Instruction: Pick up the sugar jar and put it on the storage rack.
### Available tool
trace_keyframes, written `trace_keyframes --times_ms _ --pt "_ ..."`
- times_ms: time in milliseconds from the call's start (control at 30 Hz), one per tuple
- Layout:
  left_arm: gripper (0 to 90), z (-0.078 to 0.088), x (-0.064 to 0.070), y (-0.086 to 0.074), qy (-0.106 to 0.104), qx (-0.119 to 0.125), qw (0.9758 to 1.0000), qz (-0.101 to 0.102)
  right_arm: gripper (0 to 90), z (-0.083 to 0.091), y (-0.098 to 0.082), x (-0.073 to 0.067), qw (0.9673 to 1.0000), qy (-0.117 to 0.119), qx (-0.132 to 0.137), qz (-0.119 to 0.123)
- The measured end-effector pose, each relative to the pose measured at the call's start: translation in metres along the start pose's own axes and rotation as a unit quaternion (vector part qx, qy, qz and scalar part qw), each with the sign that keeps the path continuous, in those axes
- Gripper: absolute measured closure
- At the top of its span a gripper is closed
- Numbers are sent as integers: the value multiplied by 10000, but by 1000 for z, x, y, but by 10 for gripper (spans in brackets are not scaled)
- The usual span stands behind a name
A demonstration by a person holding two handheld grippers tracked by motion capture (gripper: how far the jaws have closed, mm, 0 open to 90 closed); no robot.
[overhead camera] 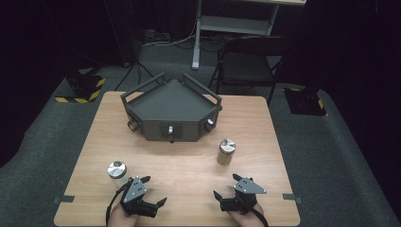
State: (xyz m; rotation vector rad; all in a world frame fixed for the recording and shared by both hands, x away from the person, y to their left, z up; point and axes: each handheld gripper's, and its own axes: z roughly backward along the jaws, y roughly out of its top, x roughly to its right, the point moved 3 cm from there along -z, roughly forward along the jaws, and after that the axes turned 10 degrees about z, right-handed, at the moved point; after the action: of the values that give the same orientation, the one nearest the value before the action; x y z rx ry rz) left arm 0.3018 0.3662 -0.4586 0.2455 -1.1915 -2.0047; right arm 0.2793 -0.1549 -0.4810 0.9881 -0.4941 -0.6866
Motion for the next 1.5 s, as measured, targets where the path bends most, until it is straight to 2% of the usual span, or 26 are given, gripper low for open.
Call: trace_keyframes --times_ms 33,133,267,400,633,733,933,1267,1500 --pt "6 1 -3 -1 -45 26 9999 125 9 1 -1 0 10000 7 5 -28" --pt "4 1 -5 -1 -43 59 9997 235 9 4 -4 3 9999 61 28 -115" --pt "6 1 -1 -1 20 28 9999 146 9 6 -5 3 9998 8 38 -187" --pt "6 2 1 -1 44 -3 9999 162 9 6 -4 1 9999 9 25 -99" --pt "7 3 1 -3 13 2 9999 170 9 5 -3 3 9999 105 -13 -84" --pt "7 4 0 -4 -38 38 9998 191 9 5 -2 2 9999 66 -38 -70" --pt "7 4 -3 -4 -99 36 9997 226 9 3 2 1 9998 144 -144 81" --pt "6 8 -10 -9 -274 204 9989 307 9 3 0 4 9998 192 -108 -18" --pt "5 11 -10 -11 -285 237 9989 295 9 3 1 6 9995 274 -145 -12"
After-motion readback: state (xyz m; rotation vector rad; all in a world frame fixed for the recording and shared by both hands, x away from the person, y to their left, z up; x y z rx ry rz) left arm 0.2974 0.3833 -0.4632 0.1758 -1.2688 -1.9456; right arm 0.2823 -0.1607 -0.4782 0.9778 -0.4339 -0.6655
